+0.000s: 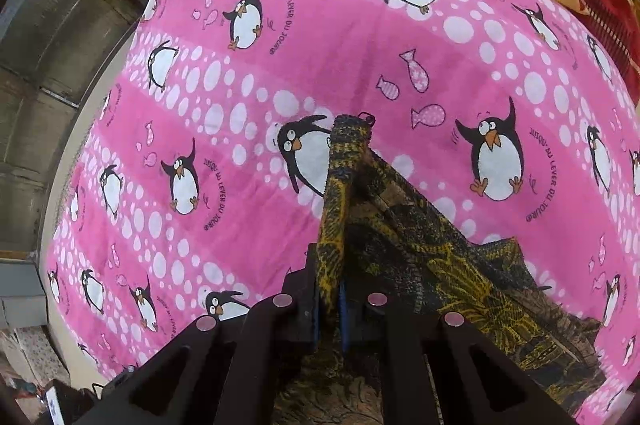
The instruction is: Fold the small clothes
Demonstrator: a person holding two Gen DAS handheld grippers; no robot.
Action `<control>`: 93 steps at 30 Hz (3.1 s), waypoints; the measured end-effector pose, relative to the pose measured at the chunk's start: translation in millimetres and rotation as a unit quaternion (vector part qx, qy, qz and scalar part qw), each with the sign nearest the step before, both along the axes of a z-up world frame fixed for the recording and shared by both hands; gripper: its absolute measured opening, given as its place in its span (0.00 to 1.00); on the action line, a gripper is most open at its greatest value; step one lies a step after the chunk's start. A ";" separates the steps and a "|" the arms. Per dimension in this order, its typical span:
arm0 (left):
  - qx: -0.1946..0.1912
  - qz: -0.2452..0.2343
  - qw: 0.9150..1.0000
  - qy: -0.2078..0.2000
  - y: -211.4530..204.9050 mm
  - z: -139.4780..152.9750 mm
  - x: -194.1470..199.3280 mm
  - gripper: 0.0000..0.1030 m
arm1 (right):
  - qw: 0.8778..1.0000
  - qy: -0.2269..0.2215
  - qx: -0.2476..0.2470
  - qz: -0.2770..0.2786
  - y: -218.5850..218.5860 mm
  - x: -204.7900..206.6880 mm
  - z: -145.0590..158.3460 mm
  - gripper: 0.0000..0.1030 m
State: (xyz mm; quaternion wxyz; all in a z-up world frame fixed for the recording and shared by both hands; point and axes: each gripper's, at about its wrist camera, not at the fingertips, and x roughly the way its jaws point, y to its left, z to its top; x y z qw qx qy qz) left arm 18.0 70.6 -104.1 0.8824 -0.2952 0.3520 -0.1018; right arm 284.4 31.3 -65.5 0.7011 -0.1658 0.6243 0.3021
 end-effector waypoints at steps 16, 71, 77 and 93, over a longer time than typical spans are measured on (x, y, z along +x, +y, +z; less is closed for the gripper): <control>0.099 -0.059 0.991 -0.073 -89.8 75.1 2.5 0.17 | 0.999 -0.027 0.029 -0.032 -76.9 0.9 37.5 0.06; 0.182 -0.175 0.967 0.037 -202.5 28.8 9.9 0.19 | 0.965 -0.210 0.119 -0.106 -382.7 -243.1 -11.8 0.35; 0.187 -0.140 0.972 -0.034 -201.2 89.5 72.3 0.19 | 0.955 -0.214 0.121 -0.163 -373.5 -222.5 37.5 0.35; 0.213 -0.093 0.972 0.033 -220.5 12.3 225.7 0.19 | 0.922 -0.191 0.142 -0.305 -369.4 -117.5 -28.6 0.36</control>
